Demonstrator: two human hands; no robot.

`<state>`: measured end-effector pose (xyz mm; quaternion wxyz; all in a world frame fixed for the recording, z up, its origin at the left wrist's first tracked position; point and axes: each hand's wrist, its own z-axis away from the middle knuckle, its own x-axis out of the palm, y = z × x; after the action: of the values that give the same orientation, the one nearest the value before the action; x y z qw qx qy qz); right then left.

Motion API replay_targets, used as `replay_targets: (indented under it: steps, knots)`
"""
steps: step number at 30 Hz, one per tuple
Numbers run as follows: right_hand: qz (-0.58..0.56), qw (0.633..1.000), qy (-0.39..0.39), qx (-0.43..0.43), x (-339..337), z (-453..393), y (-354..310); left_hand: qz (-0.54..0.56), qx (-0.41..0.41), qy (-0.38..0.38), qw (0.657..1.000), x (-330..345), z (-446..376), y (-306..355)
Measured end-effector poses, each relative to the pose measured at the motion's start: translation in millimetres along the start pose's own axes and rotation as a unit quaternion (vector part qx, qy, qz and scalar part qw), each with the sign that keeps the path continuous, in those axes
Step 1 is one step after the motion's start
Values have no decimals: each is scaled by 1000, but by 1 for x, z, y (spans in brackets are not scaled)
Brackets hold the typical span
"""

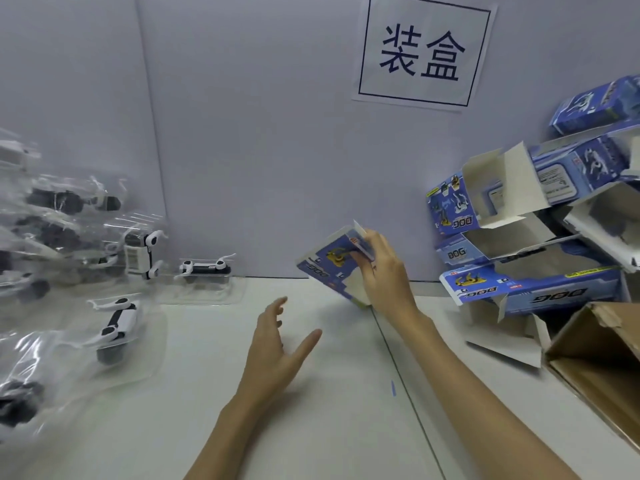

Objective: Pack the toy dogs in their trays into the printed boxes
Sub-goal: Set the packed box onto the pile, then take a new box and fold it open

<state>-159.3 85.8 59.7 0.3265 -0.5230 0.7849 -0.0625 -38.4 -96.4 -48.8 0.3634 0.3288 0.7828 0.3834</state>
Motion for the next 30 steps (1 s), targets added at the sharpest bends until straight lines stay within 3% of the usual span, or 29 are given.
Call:
replay_targets:
  steps: [2,6,9,12,20,30]
  knots:
    - [-87,996,20,10,-10,13,-22,59,4,-11,998,-3,4,13]
    - [-210,974,43,74,-19,39,-53,120,94,4,988,-7,3,41]
    - [-252,960,61,106,-20,55,-61,157,106,36,981,-11,4,57]
    - [-254,960,48,103,-18,71,-62,168,92,46,980,-18,6,64]
    - [-247,966,26,65,-8,81,-56,216,34,-38,975,-17,8,63]
    - [-254,965,30,56,-11,83,-50,154,56,-54,985,-14,11,66]
